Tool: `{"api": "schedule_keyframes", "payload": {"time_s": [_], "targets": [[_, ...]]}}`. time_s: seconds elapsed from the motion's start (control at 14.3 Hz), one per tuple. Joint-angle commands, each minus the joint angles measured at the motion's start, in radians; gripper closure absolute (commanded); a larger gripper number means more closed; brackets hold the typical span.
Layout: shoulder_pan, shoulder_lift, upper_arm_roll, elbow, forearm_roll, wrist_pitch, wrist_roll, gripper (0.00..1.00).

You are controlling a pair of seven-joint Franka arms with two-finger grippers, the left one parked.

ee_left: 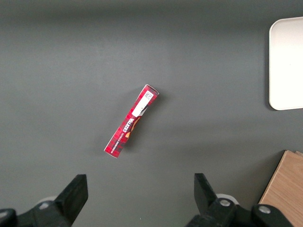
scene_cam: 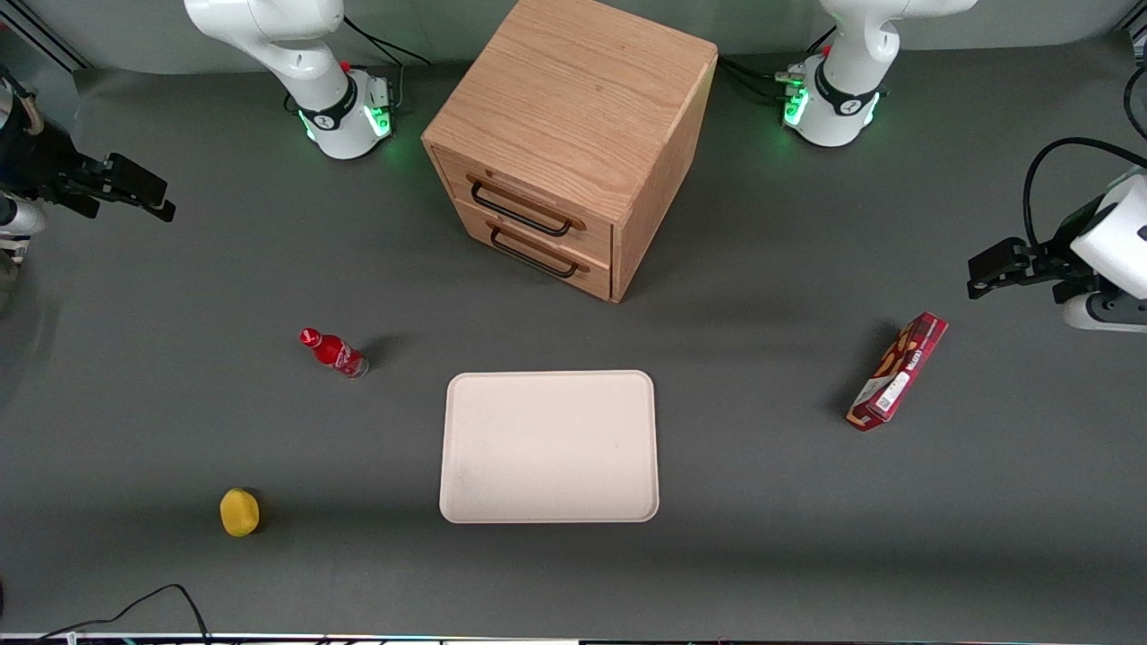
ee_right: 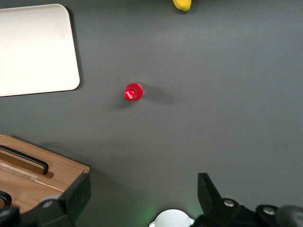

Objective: Open upper drawer
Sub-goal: 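Lift the right gripper from rest and swing it toward the cabinet, then lower the right gripper onto the black handle of the upper drawer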

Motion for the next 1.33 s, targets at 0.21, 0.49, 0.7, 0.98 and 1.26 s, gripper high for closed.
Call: {"api": "schedule_keyframes", "payload": {"time_s": [0.21,0.49,0.7,0.98,1.26], "targets": [[0.004,0.017,-0.006,0.037,0.01,-0.018,-0.014,0.0],[0.004,-0.001,0.0,0.037,0.019,-0.026,-0.017,0.0],[0.016,-0.021,0.11,0.071,0.021,-0.038,-0.028,0.0],[0.018,0.008,0.269,0.102,0.103,-0.081,-0.034,0.0],[0.018,0.06,0.354,0.108,0.228,-0.08,-0.242,0.0]]}}
